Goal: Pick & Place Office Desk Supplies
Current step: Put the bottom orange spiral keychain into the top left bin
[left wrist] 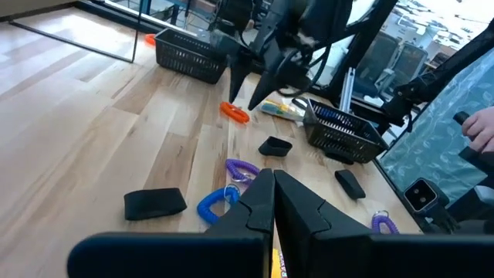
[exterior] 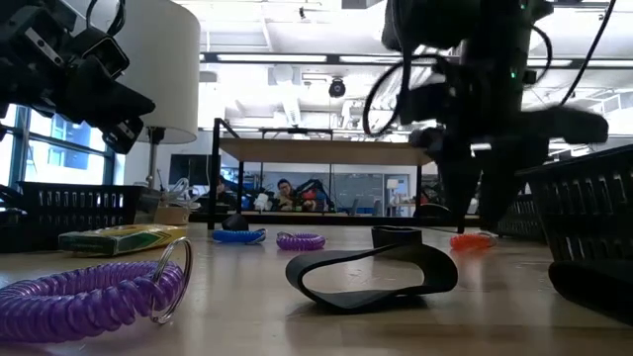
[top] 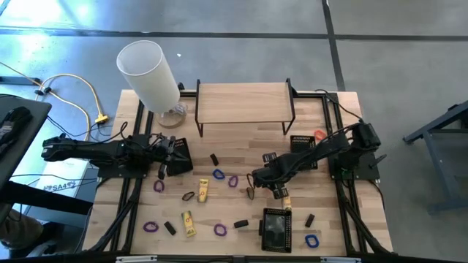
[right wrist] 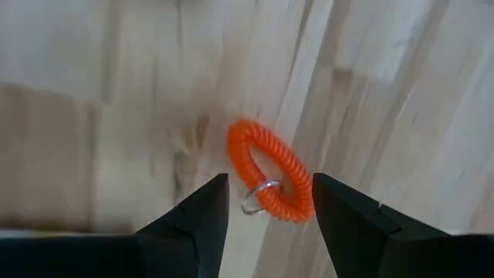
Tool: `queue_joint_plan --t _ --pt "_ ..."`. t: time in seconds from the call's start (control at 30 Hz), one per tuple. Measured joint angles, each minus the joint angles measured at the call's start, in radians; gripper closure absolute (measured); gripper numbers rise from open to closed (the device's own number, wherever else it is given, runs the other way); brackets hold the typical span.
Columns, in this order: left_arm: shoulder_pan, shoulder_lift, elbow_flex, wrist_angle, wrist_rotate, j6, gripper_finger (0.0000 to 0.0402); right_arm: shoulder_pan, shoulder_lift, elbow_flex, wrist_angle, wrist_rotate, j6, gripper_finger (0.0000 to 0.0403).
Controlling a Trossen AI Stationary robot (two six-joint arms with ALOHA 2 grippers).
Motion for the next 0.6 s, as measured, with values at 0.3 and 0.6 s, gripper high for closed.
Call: queue_joint_plan --t 0.3,0.6 --pt "0.0 0.027 0.0 0.0 -0.001 0.0 0.0401 0.0 0.07 0.003 0.006 0.019 -0.037 0.0227" --pt "0.0 0.043 0.0 0.0 -0.019 -0.007 0.0401 0.001 0.074 0.002 0.014 0.016 -0.054 0.0298"
